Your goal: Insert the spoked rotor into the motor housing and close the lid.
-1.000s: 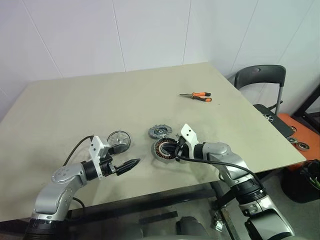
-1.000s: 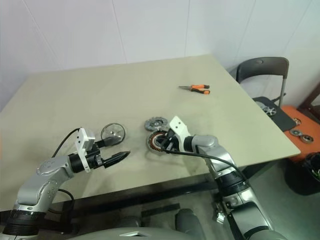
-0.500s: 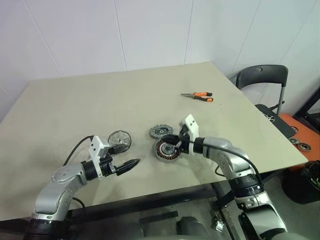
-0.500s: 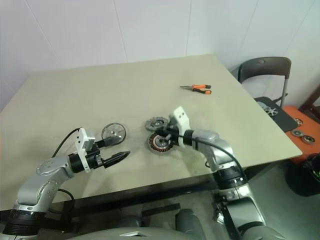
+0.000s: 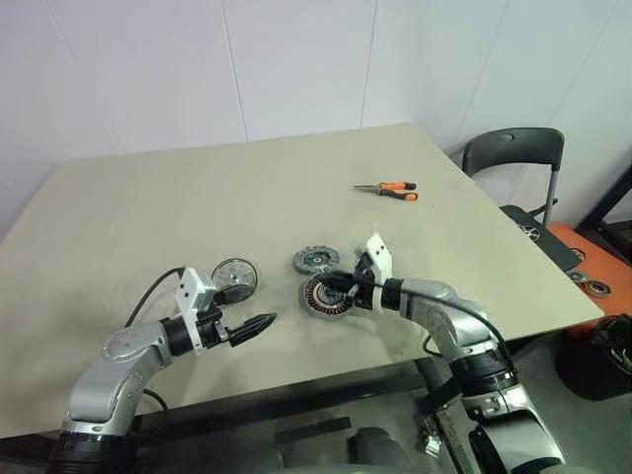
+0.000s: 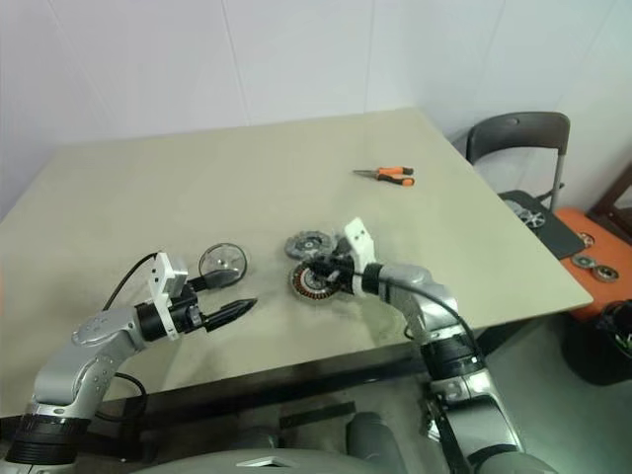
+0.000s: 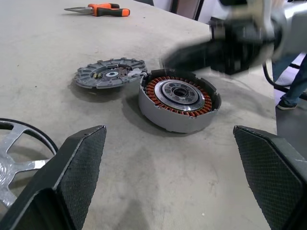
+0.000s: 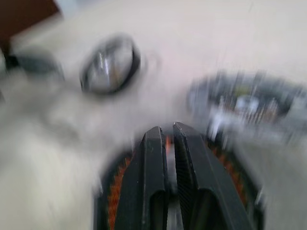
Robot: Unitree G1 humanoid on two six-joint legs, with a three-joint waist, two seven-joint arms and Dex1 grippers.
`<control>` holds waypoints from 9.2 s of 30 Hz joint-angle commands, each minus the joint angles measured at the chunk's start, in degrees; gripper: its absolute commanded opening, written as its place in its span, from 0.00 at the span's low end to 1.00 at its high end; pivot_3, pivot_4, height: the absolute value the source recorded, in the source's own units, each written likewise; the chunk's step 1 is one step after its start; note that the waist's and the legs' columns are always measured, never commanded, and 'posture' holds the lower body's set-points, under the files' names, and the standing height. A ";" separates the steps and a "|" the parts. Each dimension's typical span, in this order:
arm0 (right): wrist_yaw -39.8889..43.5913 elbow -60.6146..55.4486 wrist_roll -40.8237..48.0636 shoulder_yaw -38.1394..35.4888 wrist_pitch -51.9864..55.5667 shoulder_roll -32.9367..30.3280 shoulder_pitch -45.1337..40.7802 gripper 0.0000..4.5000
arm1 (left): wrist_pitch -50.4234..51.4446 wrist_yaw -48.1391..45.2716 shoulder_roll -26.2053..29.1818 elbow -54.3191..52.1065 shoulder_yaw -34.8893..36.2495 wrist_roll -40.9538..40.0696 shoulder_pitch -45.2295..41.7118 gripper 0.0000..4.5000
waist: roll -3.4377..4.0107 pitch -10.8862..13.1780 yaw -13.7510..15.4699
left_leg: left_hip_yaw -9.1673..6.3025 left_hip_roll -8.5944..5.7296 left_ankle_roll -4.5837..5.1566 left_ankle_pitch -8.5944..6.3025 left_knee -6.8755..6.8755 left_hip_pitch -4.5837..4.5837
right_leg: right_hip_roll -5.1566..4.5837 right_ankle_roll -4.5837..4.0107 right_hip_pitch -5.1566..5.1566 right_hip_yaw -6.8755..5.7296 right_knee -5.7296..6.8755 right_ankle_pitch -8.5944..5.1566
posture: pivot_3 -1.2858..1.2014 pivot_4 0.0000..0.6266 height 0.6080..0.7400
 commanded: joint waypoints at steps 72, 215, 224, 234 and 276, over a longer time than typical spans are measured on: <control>-1.58 3.00 -4.99 1.83 -5.65 0.68 -0.71 0.08 | -1.01 0.24 0.09 -1.62 1.25 -0.41 -0.71 1.00 | -0.04 -0.10 0.05 | 0.02 0.00 0.00 0.00 -0.02 -0.04 | -0.01 0.00 -0.04 0.02 -0.03 0.00 | 0.52 0.00 1.00; -0.33 -1.35 1.32 -2.56 -3.68 2.51 -3.14 0.08 | -0.13 0.17 0.20 -2.80 2.28 -0.83 0.61 1.00 | 0.06 -0.03 -0.03 | -0.03 0.02 -0.02 0.01 -0.11 0.02 | 0.02 -0.05 -0.03 -0.01 -0.02 0.02 | 0.52 0.00 1.00; 2.84 2.12 -14.14 12.44 -17.00 -4.31 4.32 0.08 | -0.31 0.04 0.12 -1.50 2.36 -0.71 -0.40 1.00 | 0.03 -0.06 -0.13 | 0.09 0.00 0.00 -0.01 -0.11 -0.05 | -0.02 0.00 -0.03 0.04 -0.20 -0.01 | 0.52 0.00 1.00; -1.18 3.17 -4.23 0.44 -10.14 0.57 -0.39 0.08 | -0.18 0.37 0.03 -1.99 2.35 -0.68 -0.04 1.00 | 0.04 -0.04 0.08 | 0.04 0.00 -0.01 0.01 0.08 0.04 | 0.00 -0.06 0.11 0.02 -0.07 0.00 | 0.52 0.00 1.00; 1.16 4.50 -14.13 10.84 -18.26 -2.76 4.87 0.08 | -0.20 0.38 0.11 -1.81 2.52 -0.79 -0.32 1.00 | -0.30 -0.40 -0.08 | 0.02 0.02 0.01 -0.01 -0.08 0.15 | 0.01 0.18 0.19 0.00 -0.15 -0.13 | 0.52 0.00 1.00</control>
